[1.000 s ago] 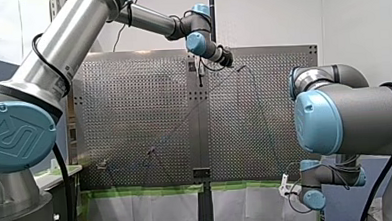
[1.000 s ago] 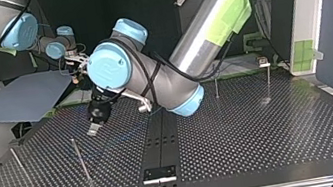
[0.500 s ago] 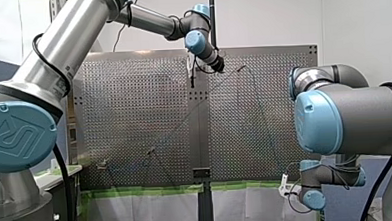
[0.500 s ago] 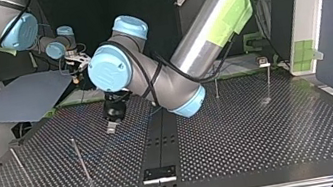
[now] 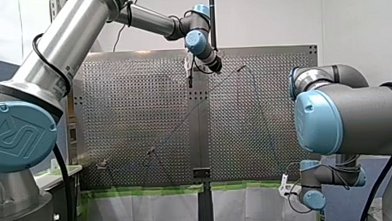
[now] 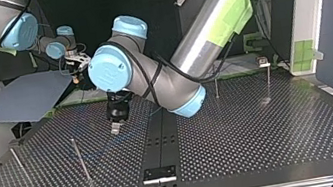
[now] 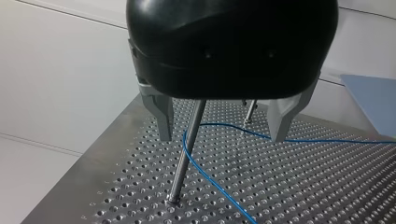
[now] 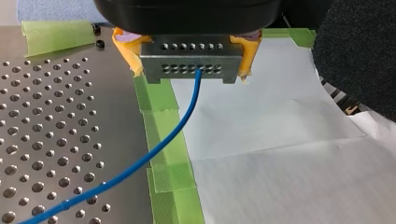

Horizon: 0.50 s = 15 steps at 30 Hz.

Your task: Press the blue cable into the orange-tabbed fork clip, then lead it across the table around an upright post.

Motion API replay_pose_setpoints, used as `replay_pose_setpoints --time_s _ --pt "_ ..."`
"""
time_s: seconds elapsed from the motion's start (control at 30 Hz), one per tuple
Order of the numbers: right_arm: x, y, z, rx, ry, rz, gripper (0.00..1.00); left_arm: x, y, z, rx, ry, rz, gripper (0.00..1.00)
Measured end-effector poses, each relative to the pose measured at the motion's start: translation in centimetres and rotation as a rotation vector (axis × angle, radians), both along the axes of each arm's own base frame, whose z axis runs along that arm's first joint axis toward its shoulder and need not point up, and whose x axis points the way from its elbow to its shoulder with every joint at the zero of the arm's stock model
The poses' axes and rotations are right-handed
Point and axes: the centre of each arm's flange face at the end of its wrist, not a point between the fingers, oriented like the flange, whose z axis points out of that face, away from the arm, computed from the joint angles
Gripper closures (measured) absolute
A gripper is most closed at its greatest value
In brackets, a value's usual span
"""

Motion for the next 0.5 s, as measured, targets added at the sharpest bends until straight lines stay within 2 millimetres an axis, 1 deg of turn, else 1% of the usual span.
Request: replay_pose_setpoints --time_s 0.5 --pt "-0.04 -0.02 0.00 0.000 -0.001 0.000 1.00 -0.17 -0.11 0.05 0.026 -0.011 -0.008 0.00"
